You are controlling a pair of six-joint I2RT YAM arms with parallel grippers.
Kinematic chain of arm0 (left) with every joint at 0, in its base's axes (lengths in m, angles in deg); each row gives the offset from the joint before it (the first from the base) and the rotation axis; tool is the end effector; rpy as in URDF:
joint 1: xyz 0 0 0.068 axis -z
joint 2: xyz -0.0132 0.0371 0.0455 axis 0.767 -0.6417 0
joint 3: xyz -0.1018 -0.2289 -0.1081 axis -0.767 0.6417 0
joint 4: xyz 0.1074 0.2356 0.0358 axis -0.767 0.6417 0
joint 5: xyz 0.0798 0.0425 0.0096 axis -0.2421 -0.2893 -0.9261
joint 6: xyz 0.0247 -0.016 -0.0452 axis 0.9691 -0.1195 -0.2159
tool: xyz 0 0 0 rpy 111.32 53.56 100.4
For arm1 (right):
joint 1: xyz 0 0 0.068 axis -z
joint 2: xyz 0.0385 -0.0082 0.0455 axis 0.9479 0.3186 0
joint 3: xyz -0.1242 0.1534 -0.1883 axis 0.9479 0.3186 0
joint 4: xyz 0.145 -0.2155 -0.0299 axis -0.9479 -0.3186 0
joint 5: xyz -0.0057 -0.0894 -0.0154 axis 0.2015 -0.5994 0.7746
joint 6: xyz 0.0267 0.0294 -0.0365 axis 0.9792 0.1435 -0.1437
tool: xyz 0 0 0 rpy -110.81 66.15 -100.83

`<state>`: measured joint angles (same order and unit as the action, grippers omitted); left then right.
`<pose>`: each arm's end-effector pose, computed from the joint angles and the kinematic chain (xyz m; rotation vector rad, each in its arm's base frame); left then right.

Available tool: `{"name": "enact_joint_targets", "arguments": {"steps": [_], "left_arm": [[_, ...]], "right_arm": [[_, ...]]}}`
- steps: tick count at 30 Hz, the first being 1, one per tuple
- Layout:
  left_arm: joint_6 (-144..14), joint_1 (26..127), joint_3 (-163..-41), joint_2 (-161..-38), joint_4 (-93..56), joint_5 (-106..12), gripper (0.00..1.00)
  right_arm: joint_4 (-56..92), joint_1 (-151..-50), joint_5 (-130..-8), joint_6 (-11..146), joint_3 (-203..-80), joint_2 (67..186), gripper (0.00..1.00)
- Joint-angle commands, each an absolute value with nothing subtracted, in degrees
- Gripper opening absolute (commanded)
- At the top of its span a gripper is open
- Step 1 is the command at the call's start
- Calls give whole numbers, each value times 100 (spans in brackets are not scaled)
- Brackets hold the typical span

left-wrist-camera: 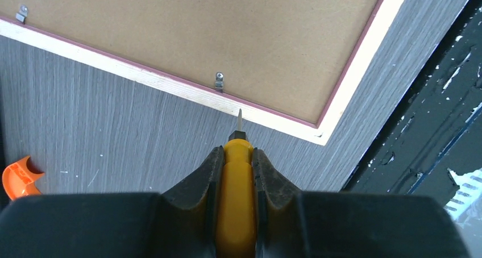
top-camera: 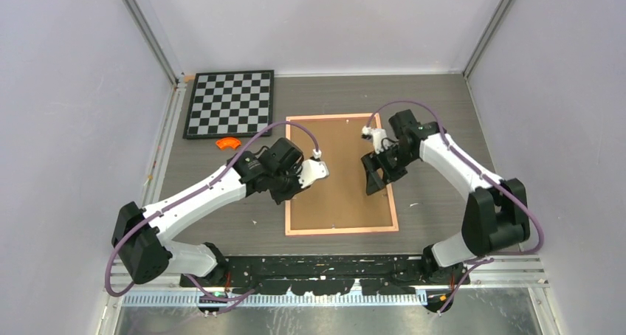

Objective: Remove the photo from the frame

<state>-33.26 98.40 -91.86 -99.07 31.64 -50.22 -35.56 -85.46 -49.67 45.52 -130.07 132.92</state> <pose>0.1682 -0.1935 0.2768 1.5115 2.1868 -0.2790 0.2671 0.0835 0.2317 -0.7952 2.7317 0.6843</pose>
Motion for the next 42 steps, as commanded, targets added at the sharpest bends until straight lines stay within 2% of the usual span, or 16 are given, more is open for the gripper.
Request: {"name": "enact_joint_targets", "arguments": {"steps": [1,8,19,21,26,32,36,42], "left_arm": [[-3468,9746,-9307,-9872,2894,-5094,0],[-4021,8462,-9503,-9694,2963,-3835,0],[-4531,7540,-9499,-9555,2678,-3161,0],[-4554,7506,-9499,-9605,2671,-3053,0],[-4717,7406,-9371,-9670,2510,-2944,0],[-4841,7108,-9352,-9788,2285,-2845,0],[-4791,7083,-9295,-9868,2146,-2892,0],[-4387,7291,-9255,-10164,2247,-3124,0]], "right_arm": [[-3505,-9371,-4410,3777,-12682,12334,78],[-2951,-10946,-5367,3295,-12058,12076,78],[-1866,-12335,-6826,3426,-11566,12765,77],[-1839,-12430,-6999,3382,-11637,13022,76],[-1642,-12468,-7408,3499,-11944,13640,62],[-1335,-12449,-7943,3584,-12287,14069,57],[-1322,-12351,-7968,3644,-12549,14039,57],[-1798,-11693,-6919,3437,-12266,13000,60]]}}
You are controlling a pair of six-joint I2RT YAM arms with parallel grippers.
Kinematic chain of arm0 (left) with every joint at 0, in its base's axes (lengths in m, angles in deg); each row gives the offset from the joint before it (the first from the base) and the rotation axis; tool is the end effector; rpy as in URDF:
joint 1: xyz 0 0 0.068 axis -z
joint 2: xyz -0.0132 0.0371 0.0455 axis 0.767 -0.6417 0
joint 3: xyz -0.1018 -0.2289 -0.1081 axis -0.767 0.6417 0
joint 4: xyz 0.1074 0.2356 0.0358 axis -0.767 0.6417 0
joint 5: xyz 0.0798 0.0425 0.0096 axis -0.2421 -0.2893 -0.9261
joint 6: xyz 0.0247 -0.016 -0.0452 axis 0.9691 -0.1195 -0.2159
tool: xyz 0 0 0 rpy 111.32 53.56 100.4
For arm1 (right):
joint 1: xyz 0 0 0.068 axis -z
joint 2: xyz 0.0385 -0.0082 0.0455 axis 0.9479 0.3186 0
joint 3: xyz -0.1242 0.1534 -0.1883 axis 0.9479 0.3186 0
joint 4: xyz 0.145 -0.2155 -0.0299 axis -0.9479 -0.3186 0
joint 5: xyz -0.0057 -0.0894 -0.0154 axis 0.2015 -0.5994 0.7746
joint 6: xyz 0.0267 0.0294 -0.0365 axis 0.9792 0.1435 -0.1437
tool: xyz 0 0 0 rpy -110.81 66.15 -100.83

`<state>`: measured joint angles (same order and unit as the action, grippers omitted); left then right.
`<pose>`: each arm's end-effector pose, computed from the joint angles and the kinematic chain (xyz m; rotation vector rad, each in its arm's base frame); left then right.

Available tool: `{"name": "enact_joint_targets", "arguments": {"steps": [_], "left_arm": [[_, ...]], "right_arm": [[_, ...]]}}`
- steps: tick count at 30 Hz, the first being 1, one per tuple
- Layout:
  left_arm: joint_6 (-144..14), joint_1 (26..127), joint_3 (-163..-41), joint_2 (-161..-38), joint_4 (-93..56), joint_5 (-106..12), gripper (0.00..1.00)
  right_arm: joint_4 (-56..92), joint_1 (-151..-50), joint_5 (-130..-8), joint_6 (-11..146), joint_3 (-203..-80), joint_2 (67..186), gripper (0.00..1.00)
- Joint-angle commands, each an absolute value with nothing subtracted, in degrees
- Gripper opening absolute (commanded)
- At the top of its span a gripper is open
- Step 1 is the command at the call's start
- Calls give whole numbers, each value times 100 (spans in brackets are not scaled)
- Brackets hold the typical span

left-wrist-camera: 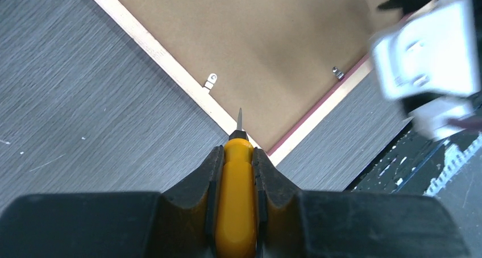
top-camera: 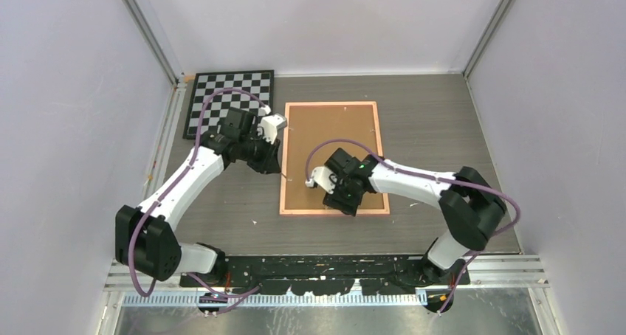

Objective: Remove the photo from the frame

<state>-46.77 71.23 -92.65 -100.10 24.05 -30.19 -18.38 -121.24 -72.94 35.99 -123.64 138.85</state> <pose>0.2473 -0.1117 0.2871 0.7654 2.3801 -0.6520 0.1928 0.2320 0.1778 -1.7467 2.2615 0.1887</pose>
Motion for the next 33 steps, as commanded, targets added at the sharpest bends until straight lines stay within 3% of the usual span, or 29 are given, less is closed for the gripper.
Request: {"name": "enact_joint_targets", "arguments": {"steps": [1,8,21,33], "left_arm": [[-4332,7383,-9204,-10191,2213,-3268,0],[-4154,7854,-9141,-10426,1819,-4197,0],[-3956,8185,-9172,-10926,1395,-4956,0],[-3779,8257,-9201,-11033,1301,-5039,0]], "right_arm": [[-1865,-11556,-6833,3367,-12142,12814,61],[-2216,-11066,-6501,3011,-11498,12061,62],[-2124,-11066,-6390,2900,-11326,12757,62],[-2168,-11063,-6415,3035,-11382,13013,50]]}}
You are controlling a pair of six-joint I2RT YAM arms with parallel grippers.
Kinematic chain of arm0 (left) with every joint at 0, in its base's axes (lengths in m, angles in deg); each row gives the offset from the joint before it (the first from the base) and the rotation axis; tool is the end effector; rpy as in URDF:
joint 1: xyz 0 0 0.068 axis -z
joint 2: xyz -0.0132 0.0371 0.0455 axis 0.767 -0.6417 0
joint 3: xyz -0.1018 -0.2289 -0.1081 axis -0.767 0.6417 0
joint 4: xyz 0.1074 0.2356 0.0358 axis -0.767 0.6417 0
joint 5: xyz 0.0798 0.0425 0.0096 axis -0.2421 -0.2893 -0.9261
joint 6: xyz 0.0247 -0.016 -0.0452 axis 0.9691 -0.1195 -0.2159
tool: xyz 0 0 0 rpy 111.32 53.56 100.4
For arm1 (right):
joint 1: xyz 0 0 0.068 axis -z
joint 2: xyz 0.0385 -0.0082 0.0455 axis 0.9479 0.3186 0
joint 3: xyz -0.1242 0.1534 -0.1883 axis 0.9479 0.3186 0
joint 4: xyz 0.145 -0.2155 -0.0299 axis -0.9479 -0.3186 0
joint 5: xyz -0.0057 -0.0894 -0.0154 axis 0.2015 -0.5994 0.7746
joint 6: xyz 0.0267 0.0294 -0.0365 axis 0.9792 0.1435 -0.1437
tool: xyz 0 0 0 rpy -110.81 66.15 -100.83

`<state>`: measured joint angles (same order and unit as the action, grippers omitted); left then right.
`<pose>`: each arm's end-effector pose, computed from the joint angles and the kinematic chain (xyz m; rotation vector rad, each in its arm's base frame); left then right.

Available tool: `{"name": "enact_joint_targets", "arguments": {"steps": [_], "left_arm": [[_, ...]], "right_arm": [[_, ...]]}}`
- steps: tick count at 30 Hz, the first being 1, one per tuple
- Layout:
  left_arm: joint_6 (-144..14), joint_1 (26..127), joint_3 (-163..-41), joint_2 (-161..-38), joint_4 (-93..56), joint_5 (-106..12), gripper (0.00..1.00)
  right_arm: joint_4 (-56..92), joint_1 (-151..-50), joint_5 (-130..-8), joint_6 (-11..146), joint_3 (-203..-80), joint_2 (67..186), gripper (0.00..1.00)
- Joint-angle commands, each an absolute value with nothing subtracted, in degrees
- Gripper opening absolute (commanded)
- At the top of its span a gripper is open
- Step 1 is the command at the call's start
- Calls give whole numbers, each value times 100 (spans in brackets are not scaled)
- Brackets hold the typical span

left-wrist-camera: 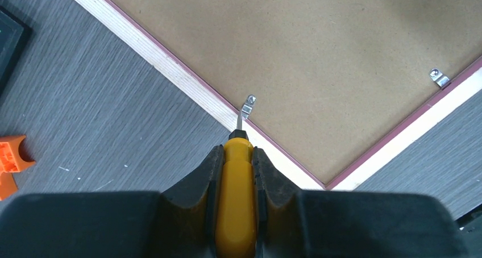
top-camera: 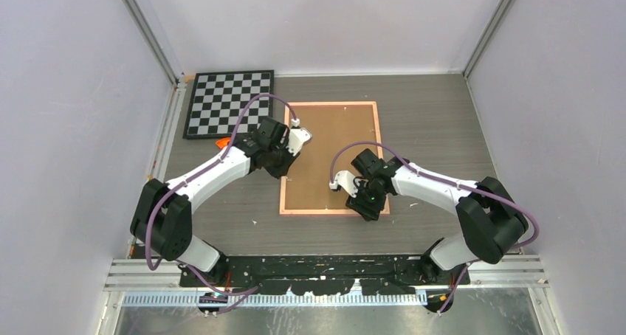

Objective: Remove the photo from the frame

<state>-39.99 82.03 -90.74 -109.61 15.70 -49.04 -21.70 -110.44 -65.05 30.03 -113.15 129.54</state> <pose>0.2583 -0.1655 0.2384 1.0213 2.3627 -0.2605 0.1884 0.1619 0.1705 -1.6999 2.3724 0.3243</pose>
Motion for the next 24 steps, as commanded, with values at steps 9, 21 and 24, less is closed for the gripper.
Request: {"name": "enact_joint_targets", "arguments": {"steps": [9,21,24], "left_arm": [[-3289,8741,-8944,-11146,1254,-5552,0],[-3156,9108,-9115,-11115,1929,-5757,0],[-3164,9138,-9091,-11110,2038,-5667,0]], "right_arm": [[-2208,-11067,-6357,3129,-11476,13238,31],[-2325,-11057,-6254,3244,-11629,13459,6],[-2335,-11065,-6254,3258,-11652,13499,5]]}}
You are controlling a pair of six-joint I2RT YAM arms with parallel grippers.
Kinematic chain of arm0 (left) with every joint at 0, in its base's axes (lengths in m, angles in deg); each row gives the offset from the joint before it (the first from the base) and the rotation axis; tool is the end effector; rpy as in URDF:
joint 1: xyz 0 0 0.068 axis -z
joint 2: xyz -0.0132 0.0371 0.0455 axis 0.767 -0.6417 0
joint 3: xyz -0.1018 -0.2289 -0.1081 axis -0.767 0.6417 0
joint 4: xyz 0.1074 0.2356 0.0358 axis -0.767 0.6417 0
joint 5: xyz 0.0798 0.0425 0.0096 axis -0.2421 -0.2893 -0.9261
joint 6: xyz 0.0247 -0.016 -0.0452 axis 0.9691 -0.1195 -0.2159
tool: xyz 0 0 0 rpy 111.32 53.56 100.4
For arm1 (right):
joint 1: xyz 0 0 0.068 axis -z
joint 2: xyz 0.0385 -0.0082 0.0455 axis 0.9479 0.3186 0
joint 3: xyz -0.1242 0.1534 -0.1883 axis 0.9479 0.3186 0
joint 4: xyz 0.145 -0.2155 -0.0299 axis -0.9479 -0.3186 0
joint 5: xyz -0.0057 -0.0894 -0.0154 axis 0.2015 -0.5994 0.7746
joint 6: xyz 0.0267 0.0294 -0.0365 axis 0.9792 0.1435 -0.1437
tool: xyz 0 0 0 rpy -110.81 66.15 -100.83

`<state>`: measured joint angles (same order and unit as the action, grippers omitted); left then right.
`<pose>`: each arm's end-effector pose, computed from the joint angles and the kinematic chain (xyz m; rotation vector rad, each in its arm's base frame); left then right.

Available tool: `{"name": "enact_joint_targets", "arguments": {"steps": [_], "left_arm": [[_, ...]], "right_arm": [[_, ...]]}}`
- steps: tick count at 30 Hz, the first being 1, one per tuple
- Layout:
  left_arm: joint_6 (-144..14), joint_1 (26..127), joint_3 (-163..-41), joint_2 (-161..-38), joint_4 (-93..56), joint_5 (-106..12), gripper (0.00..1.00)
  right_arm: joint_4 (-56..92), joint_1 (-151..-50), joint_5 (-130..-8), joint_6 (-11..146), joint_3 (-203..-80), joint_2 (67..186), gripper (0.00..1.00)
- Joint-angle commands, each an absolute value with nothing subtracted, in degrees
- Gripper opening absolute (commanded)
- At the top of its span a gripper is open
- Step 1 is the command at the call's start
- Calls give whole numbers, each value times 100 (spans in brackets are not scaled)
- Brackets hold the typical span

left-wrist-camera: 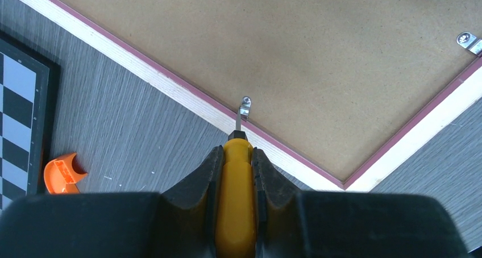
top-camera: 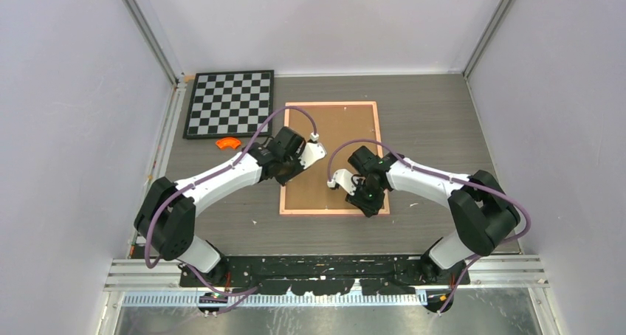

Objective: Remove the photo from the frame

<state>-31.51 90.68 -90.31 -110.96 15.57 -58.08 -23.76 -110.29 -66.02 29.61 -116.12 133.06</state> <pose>0.2357 -0.1996 0.2293 1.3182 2.2277 -0.0549 0.1973 0.1675 0.1684 -1.7248 2.4110 0.2981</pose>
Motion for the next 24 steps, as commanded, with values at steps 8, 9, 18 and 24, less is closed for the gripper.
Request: {"name": "enact_joint_targets", "arguments": {"steps": [8,9,18,24], "left_arm": [[-3284,9139,-9034,-11201,2025,-5279,0],[-3298,9139,-9033,-11211,2013,-5220,0],[-3436,9139,-9070,-11221,2111,-4707,0],[-3520,9139,-9028,-11236,2134,-4466,0]], "right_arm": [[-2352,-11064,-6219,3299,-11695,13546,5],[-2360,-11060,-6219,3306,-11697,13548,5],[-2366,-11066,-6186,3334,-11736,13592,5],[-2380,-11062,-6166,3350,-11780,13645,5]]}}
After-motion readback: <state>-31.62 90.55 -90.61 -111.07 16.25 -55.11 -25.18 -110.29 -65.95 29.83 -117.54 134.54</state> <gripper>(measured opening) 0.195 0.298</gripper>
